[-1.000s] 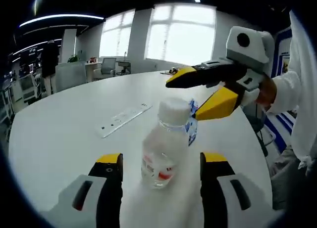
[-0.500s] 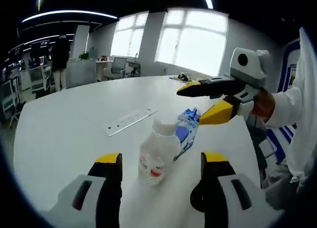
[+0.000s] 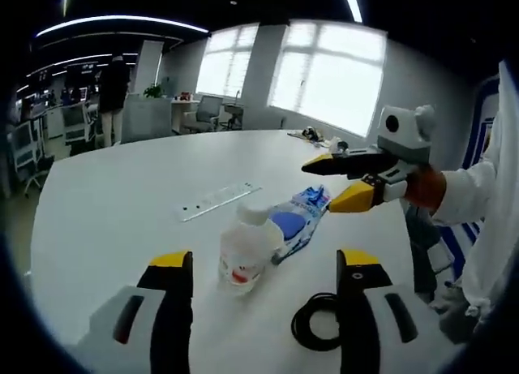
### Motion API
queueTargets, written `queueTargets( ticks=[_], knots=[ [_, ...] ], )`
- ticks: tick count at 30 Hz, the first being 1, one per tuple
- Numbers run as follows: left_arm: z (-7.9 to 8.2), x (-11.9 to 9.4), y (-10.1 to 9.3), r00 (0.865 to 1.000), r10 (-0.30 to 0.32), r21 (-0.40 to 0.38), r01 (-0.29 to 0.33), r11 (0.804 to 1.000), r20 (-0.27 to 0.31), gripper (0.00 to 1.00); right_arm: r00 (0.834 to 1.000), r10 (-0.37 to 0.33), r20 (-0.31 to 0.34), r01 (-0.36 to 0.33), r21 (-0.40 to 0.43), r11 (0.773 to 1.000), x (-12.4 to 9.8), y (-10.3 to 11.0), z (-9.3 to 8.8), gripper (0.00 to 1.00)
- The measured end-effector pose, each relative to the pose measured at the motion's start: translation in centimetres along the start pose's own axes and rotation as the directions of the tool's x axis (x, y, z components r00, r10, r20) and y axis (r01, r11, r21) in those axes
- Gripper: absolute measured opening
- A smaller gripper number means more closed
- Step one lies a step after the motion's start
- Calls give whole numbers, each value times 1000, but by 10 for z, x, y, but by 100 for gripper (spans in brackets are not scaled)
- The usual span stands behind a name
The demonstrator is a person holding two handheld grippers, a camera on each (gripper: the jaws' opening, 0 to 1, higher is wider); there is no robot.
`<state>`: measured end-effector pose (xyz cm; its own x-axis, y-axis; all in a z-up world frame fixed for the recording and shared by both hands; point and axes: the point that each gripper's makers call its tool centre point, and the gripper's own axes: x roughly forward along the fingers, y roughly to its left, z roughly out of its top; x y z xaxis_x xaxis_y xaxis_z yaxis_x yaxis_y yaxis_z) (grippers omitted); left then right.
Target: Arrange the tabletop items into an orderly group along one side of the table until the central work area is clear of visible clutter.
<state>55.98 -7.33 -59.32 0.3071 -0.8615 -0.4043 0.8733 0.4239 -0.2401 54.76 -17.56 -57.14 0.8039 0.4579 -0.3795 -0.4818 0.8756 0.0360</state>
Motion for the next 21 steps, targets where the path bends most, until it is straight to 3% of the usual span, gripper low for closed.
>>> queueTargets(
  ticks=[7, 15, 21],
  knots=[
    [5, -13, -9, 999, 36, -25, -36, 999, 21, 75, 1000, -16, -10, 16, 42, 999, -14, -3, -8, 62],
    [2, -25, -20, 996, 72, -87, -67, 994, 57, 74, 998, -27, -58, 31, 75, 997, -27, -3, -34, 63],
    [-13, -34, -26, 992, 112, -136, -104, 985, 53, 74, 995, -34, -95, 44, 95, 995, -38, 1, -53, 63]
  ],
)
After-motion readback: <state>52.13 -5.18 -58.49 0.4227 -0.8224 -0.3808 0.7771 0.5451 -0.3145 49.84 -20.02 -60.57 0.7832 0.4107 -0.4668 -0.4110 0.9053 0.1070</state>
